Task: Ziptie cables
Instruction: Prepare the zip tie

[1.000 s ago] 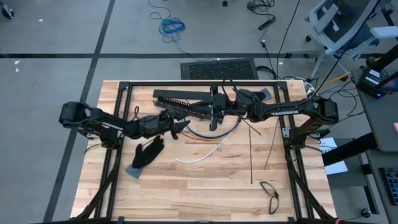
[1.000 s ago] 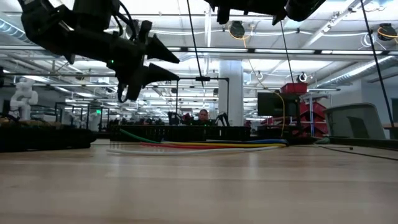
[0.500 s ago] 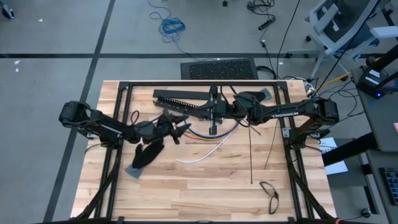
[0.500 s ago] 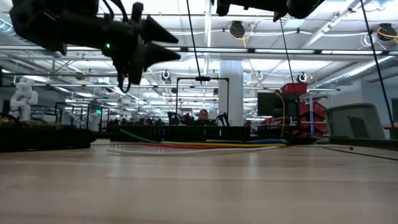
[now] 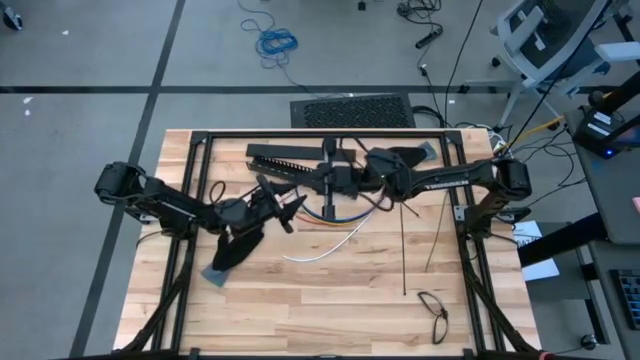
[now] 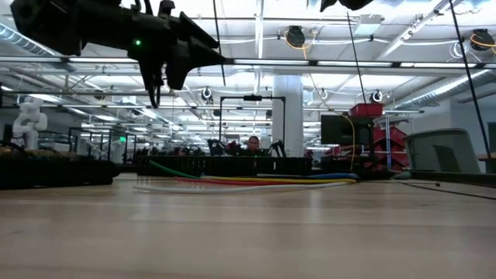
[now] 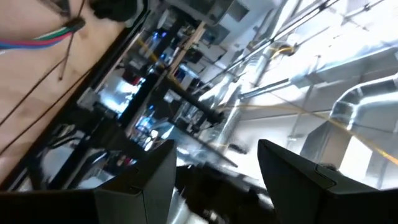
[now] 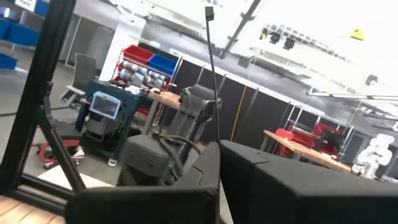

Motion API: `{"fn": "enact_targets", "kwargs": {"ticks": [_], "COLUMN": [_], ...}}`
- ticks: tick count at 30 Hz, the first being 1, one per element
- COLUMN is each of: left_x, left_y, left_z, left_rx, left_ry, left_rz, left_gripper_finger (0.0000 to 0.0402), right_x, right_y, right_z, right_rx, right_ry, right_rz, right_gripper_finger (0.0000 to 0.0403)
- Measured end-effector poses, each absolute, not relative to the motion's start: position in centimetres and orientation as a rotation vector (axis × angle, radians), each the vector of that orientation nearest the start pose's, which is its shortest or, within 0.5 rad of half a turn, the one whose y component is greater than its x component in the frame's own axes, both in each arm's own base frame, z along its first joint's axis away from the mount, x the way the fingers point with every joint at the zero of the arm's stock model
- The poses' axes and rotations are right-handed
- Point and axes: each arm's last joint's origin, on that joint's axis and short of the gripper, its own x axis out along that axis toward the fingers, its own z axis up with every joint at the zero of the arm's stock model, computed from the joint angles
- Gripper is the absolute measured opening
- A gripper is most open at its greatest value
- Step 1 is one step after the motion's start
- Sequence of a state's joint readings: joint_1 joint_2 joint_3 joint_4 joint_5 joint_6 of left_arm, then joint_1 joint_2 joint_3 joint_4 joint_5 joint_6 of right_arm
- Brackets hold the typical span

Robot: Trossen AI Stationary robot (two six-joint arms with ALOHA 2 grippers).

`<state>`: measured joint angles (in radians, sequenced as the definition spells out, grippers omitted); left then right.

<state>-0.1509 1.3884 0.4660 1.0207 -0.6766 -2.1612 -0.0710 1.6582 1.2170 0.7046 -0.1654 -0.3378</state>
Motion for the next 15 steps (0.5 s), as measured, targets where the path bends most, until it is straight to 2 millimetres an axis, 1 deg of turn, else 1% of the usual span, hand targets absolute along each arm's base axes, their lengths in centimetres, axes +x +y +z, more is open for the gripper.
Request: {"fn": "enact_targets", "kwargs": {"ticks": [2, 8, 15], "left_x": [25.71, 25.58, 25.56], "left_y": [-1.96, -1.68, -1.73], "left_z": [21.51, 21.99, 22.06], "left_rx": [-2.144, -2.12, -2.091], "left_ry": [-0.663, -0.74, -0.735], "left_rz": [0.195, 0.182, 0.185], "left_gripper_finger": [0.0222, 0.0222, 0.0222], "right_x": [38.69, 38.76, 38.7], "right_y": [-2.1, -1.91, -1.94], "right_z": [34.0, 33.97, 34.17], "right_rx": [-0.366, -0.366, -0.359], "right_ry": [-0.268, -0.276, -0.301], "right_rz": [0.056, 0.064, 0.078], "right_gripper_finger": [0.0, 0.0, 0.0]}}
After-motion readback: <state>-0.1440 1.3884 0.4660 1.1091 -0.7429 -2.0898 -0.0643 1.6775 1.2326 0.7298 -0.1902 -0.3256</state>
